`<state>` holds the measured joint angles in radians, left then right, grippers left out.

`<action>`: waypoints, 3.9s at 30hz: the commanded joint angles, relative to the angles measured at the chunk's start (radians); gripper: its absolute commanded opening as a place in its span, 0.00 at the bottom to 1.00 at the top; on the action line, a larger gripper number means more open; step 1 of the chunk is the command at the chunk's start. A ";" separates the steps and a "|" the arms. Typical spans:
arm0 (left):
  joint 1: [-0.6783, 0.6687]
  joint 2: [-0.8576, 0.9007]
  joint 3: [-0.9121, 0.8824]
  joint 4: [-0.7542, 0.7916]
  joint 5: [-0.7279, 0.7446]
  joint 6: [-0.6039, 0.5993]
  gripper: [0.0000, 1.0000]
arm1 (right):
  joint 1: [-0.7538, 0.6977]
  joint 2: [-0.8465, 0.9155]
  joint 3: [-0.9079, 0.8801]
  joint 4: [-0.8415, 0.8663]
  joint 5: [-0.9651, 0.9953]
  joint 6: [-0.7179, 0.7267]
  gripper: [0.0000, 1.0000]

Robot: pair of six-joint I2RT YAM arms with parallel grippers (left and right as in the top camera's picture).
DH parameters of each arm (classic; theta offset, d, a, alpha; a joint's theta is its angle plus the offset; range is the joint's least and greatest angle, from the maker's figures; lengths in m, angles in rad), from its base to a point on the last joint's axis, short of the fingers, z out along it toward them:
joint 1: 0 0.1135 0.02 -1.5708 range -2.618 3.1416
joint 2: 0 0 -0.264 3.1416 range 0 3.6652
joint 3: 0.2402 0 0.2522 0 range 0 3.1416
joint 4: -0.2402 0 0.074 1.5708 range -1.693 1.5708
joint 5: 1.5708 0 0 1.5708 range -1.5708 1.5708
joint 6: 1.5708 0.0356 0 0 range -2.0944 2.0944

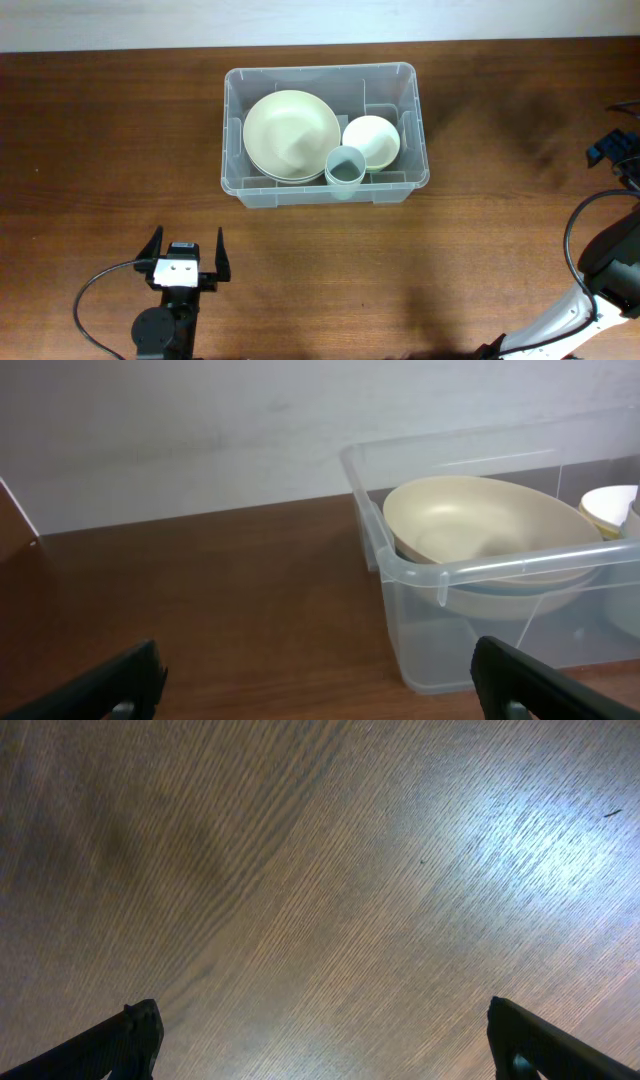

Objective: Pack container

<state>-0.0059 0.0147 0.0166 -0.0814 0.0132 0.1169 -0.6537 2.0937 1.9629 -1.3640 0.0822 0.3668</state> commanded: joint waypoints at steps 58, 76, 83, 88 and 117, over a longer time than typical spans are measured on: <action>0.004 -0.010 -0.007 0.002 0.032 0.005 1.00 | 0.256 -0.425 -0.191 0.345 0.059 0.007 0.99; 0.004 -0.010 -0.007 0.002 0.032 0.005 1.00 | 0.589 -1.290 -1.241 1.090 0.155 -0.090 0.99; 0.004 -0.010 -0.007 0.002 0.028 0.005 1.00 | 0.683 -1.655 -1.564 1.225 0.158 -0.179 0.99; 0.005 -0.010 -0.007 0.002 0.028 0.005 1.00 | 0.710 -1.831 -1.682 1.225 0.154 -0.179 0.99; 0.005 -0.010 -0.007 0.002 0.028 0.005 1.00 | 0.684 -2.090 -1.957 1.376 -0.035 -0.266 0.99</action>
<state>-0.0059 0.0135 0.0166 -0.0799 0.0277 0.1162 0.0353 0.0143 0.0238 0.0051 0.0853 0.1265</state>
